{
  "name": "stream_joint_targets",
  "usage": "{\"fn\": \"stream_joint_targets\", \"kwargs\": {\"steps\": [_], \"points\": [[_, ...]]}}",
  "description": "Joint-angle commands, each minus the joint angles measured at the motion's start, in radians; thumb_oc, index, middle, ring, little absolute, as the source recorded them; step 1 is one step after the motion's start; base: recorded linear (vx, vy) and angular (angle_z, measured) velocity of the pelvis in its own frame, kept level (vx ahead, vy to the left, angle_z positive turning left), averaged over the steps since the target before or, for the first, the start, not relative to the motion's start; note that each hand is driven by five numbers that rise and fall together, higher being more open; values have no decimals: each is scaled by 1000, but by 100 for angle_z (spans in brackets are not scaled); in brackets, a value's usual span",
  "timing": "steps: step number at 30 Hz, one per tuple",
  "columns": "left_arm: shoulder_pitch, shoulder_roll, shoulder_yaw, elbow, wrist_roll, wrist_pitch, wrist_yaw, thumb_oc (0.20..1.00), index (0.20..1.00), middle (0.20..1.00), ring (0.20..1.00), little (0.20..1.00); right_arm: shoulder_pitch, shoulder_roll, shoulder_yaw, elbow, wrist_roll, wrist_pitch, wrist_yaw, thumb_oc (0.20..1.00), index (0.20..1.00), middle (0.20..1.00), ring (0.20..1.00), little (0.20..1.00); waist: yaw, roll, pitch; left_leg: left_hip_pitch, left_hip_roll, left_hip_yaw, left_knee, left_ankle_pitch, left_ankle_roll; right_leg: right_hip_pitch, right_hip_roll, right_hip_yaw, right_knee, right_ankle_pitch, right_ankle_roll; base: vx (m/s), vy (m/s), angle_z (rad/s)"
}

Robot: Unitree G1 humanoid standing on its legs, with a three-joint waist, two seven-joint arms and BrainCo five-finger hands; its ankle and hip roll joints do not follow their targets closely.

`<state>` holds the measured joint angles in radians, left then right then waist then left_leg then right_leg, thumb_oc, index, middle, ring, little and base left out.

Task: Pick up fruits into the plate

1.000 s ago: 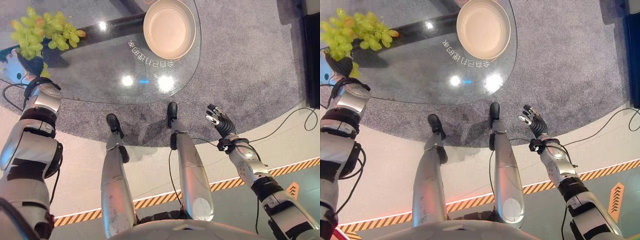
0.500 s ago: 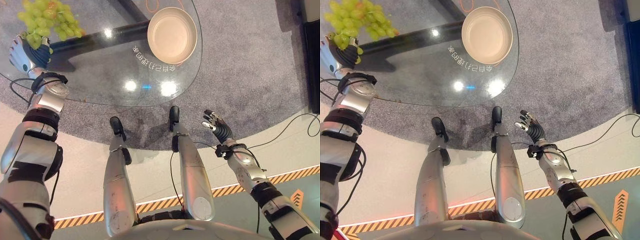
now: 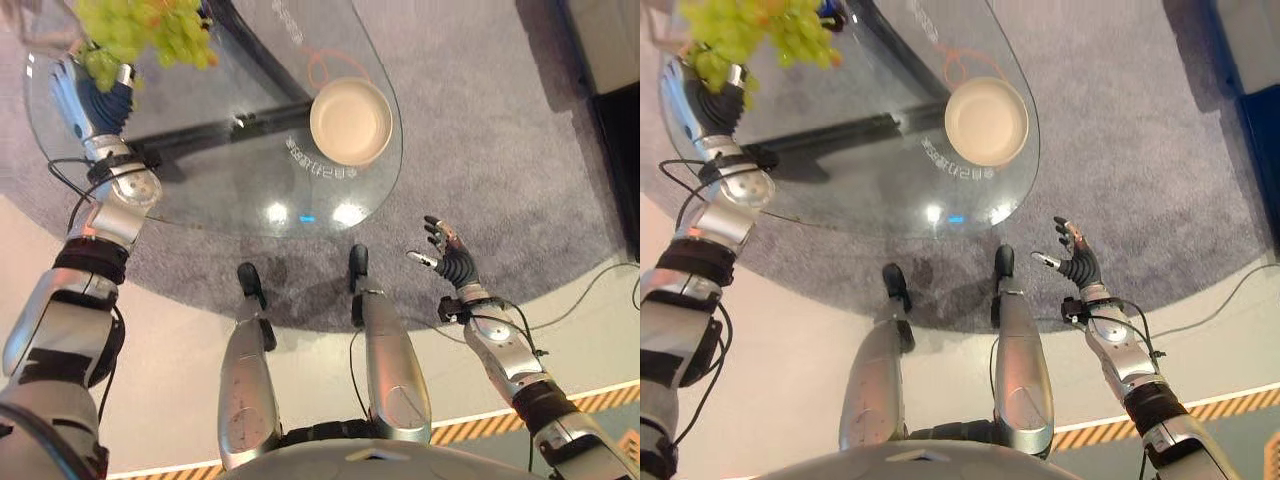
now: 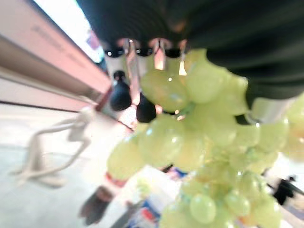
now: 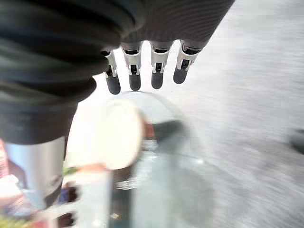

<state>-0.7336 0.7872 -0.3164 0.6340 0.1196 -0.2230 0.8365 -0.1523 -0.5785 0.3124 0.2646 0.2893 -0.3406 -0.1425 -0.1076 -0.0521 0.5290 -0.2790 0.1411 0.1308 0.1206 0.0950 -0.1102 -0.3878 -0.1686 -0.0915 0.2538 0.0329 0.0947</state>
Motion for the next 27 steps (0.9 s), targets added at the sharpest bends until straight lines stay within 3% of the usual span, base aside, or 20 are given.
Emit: {"fn": "stream_joint_targets", "kwargs": {"steps": [1,5,9,11,12,16,20,27], "points": [[-7,64,69,-73,33,-59,-3,200,200,200,200,200,-16,-40,-79,-65,-58,-11,27,1000,1000,1000,1000,1000,3,15,-34,-7,-117,0,66,-146,40,82,49,-63,-13,-107,-6,97,-2,4],[146,71,92,-195,79,-45,-103,200,200,200,200,200,-86,-130,-113,-169,-92,94,119,1000,1000,1000,1000,1000,30,21,-138,111,-111,-13,-7,-152,31,219,33,-84,-96,-102,6,127,-9,2],[231,57,85,-247,119,-38,-183,200,200,200,200,200,-163,-158,-96,-239,-144,173,202,1000,1000,1000,1000,1000,48,28,-217,179,-104,-19,-54,-141,28,294,27,-97,-141,-89,12,142,-15,6],[247,54,84,-257,136,-39,-212,200,200,200,200,200,-187,-165,-85,-255,-153,178,235,1000,1000,1000,1000,1000,53,29,-237,195,-102,-20,-60,-142,29,313,27,-98,-149,-89,13,106,-40,3],[272,43,70,-268,152,-42,-256,200,200,200,200,200,-233,-167,-58,-264,-134,242,270,1000,1000,1000,1000,1000,68,29,-282,223,-101,-22,-64,-149,29,344,24,-105,-159,-90,13,196,-56,10],[325,33,67,-317,184,-41,-350,200,200,200,200,200,-279,-161,-9,-295,-98,315,352,1000,1000,1000,1000,1000,88,30,-356,278,-95,-19,-76,-161,33,406,22,-115,-185,-90,15,181,-40,5],[334,28,51,-336,199,-46,-392,200,200,200,200,200,-307,-139,34,-301,-68,351,395,1000,1000,1000,1000,1000,98,32,-382,314,-88,-16,-89,-166,34,446,21,-120,-206,-89,18,57,-26,2],[351,21,24,-398,214,-61,-454,200,200,200,200,200,-341,-67,105,-330,87,473,457,1000,1000,1000,1000,1000,107,33,-413,365,-65,1,-115,-167,27,491,12,-131,-234,-81,30,4,-5,0]]}}
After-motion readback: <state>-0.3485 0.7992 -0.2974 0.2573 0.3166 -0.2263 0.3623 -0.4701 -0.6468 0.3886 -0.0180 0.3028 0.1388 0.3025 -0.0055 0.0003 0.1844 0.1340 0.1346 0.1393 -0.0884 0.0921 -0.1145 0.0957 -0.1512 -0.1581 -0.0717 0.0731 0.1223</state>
